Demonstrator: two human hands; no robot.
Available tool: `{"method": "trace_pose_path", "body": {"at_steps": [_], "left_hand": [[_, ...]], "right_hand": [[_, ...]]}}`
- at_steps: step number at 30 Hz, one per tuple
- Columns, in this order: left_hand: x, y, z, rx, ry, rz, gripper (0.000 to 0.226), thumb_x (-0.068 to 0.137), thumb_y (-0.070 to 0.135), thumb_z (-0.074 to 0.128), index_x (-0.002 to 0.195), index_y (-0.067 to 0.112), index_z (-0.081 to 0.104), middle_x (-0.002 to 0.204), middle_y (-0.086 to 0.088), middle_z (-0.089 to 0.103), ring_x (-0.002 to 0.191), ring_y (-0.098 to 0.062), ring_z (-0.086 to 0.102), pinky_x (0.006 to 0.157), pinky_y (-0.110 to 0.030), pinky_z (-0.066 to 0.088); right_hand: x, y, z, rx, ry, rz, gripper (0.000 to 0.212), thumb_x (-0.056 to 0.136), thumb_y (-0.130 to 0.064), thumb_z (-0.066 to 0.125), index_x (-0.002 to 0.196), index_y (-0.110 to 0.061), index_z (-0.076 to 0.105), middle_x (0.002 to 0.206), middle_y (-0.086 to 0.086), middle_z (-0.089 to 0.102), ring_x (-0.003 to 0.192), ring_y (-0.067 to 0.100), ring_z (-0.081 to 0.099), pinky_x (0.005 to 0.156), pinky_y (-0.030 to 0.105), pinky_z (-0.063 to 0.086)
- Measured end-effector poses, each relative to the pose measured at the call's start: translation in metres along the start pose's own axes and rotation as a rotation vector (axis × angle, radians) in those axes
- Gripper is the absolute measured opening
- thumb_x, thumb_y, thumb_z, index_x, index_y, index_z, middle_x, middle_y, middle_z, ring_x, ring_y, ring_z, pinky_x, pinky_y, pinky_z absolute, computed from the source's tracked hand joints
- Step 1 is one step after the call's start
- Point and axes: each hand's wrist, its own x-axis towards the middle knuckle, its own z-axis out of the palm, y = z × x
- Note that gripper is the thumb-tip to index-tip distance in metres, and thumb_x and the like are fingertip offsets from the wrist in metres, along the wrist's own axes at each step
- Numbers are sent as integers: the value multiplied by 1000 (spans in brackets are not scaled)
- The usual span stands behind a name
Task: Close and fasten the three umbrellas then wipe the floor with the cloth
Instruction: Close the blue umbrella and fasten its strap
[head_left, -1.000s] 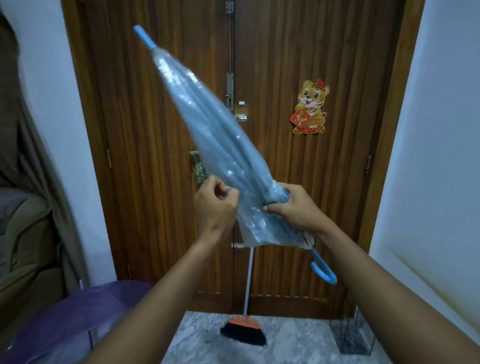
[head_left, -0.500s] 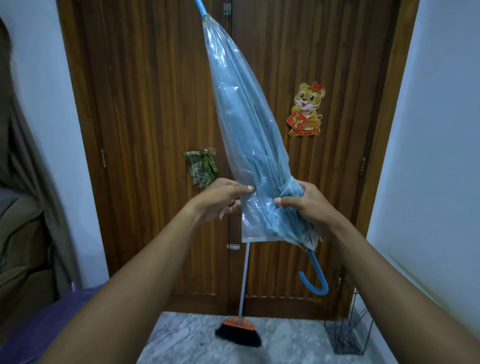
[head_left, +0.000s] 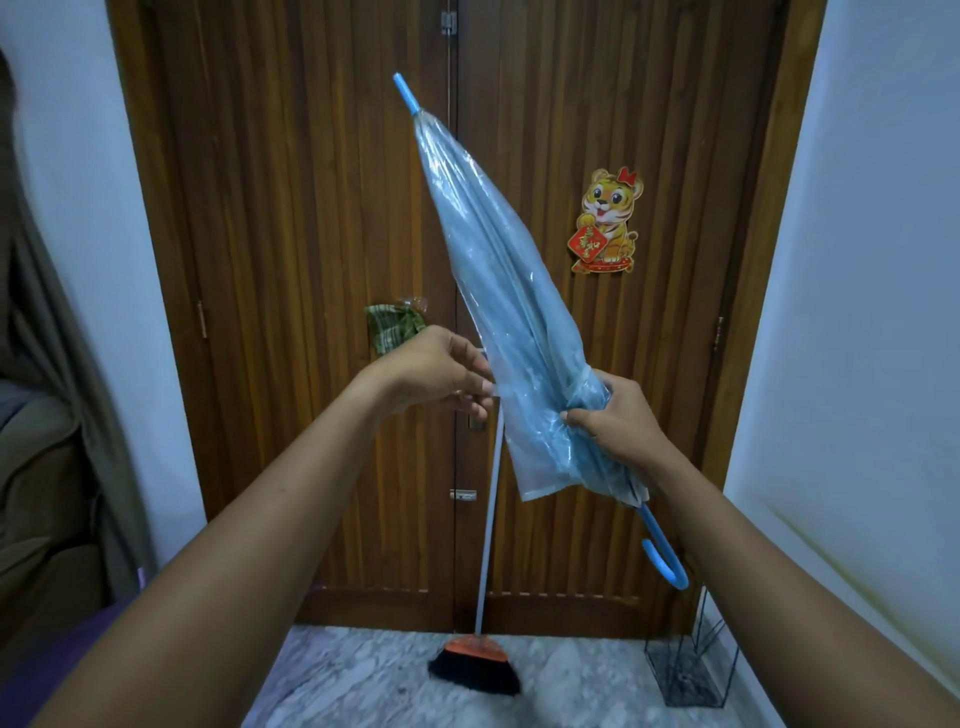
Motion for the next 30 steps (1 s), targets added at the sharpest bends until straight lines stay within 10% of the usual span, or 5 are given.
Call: {"method": "trace_pose_path", "body": {"at_steps": [15, 24, 30], "left_hand": [[7, 2, 18, 121, -128, 173, 30, 87, -6, 69, 114, 7, 75, 104, -3, 79, 102, -10, 74, 90, -28, 59], [13, -13, 28, 745, 274, 578, 16, 92, 37, 70, 99, 27, 80, 87, 13, 77, 78, -3, 66, 70, -24, 50], [28, -15, 28, 838, 317, 755, 13, 97, 39, 60, 94, 27, 64, 95, 12, 65, 95, -10, 57, 86, -38, 41]], "right_hand": [[-14, -14, 35, -938, 327, -360, 44, 86, -33, 69, 127, -26, 56, 101, -6, 65, 87, 15, 61, 63, 30, 41], [-20, -17, 43, -1097, 369, -416, 40, 84, -27, 75, 120, -17, 61, 98, 2, 67, 81, 18, 61, 59, 27, 37], [-19, -10, 49, -1193, 445, -692, 20, 83, -18, 75, 98, -8, 68, 84, 8, 69, 69, 22, 60, 50, 32, 45]]}}
